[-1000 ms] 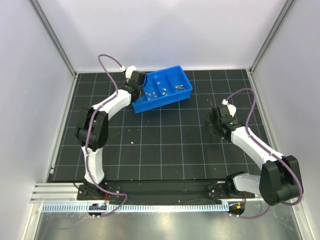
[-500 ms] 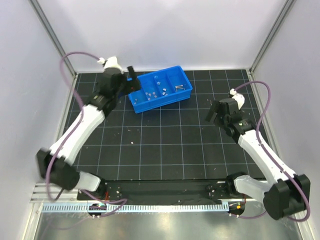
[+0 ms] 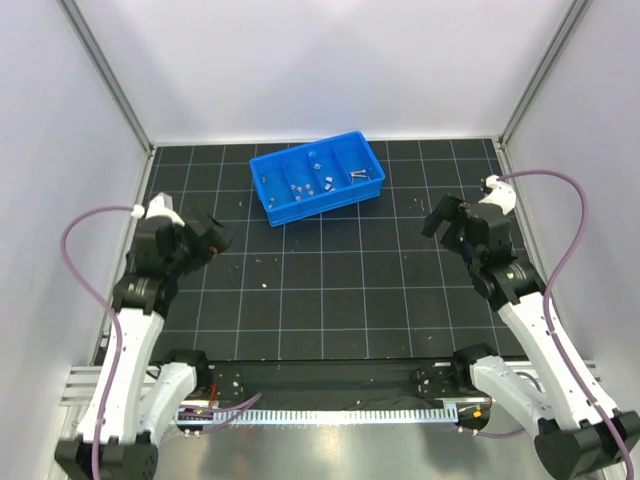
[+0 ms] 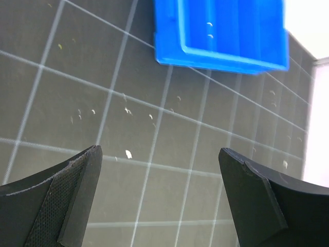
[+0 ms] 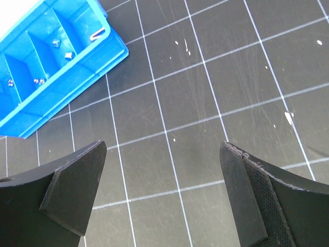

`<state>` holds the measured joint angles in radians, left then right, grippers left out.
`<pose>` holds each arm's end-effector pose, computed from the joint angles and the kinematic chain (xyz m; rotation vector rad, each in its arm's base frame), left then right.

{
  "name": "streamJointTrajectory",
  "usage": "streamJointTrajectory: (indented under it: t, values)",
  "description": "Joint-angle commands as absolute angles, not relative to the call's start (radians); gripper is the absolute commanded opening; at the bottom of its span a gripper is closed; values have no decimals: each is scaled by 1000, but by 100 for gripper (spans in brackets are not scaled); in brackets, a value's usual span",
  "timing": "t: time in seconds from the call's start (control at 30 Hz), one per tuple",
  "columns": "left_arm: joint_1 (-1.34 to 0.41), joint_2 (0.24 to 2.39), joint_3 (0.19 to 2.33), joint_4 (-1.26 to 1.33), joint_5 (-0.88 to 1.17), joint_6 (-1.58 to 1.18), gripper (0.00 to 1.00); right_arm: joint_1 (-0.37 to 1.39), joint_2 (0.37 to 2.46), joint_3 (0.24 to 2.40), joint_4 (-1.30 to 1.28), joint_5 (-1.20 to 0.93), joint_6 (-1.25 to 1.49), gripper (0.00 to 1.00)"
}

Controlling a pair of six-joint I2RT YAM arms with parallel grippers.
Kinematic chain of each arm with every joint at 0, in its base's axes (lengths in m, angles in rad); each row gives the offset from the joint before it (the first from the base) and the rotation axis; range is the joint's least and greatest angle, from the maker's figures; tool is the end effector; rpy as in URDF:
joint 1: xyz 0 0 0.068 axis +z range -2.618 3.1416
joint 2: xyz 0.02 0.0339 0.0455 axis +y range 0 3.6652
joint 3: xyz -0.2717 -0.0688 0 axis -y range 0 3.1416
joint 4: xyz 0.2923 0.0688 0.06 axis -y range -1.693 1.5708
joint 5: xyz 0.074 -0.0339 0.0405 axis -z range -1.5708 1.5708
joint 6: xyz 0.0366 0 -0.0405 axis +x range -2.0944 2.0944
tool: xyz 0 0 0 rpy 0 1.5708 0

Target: Sort the screws and nuts into containers

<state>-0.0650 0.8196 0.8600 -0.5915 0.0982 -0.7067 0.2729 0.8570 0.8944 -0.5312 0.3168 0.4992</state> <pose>0.2176 -0.0178 0.3260 -0.6277 2.0778 -0.5554 0.2224 0.0504 0.3382 0.4222 1.9974 0.1564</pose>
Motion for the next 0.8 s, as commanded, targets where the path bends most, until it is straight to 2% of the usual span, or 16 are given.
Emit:
streamJointTrajectory:
  t: [0.0, 0.3, 0.77]
  values:
    - [-63, 616, 848, -592, 176, -733, 100, 272, 773, 832, -525, 304, 498, 100]
    - [-63, 321, 706, -662, 80, -661, 100, 270, 586, 591, -384, 200, 551, 100]
    - [-63, 406, 715, -652, 152, -635, 100, 272, 661, 606, -364, 215, 560, 100]
